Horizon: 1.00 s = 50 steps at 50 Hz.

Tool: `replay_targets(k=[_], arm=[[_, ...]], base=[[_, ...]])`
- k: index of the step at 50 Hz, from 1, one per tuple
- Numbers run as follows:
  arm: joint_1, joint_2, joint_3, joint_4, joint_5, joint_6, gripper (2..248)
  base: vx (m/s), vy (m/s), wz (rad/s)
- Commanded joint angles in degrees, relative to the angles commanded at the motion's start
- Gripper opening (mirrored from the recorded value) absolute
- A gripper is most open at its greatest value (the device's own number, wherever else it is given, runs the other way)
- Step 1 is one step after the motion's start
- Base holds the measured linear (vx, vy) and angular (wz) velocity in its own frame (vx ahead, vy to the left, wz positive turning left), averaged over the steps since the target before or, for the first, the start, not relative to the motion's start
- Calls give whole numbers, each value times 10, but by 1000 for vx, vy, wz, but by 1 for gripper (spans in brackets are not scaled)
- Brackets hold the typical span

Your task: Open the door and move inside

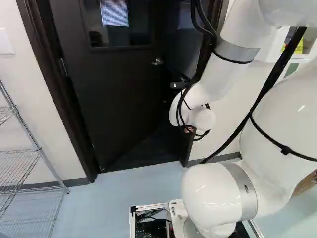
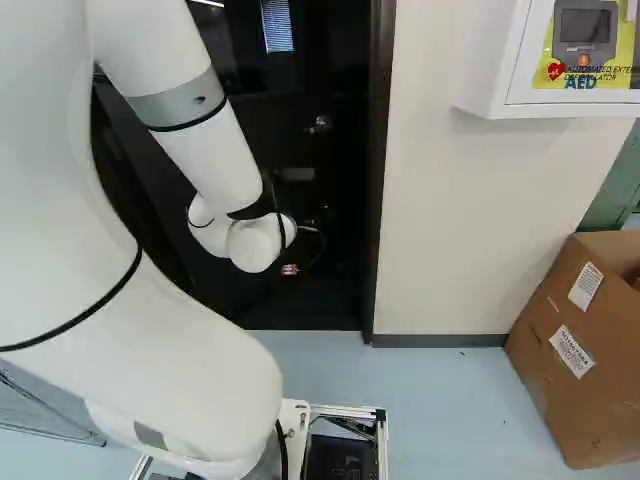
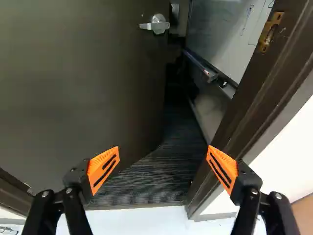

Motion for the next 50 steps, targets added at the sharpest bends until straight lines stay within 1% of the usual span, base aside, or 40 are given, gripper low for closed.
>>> replay_targets(k=[18,29,50], arm=[[0,0,0,0,0,0,247],[0,0,0,0,0,0,247],[0,0,0,0,0,0,247]], base=[[-3,-1,-5],[-27,-37,-13],[-4,68,-15]])
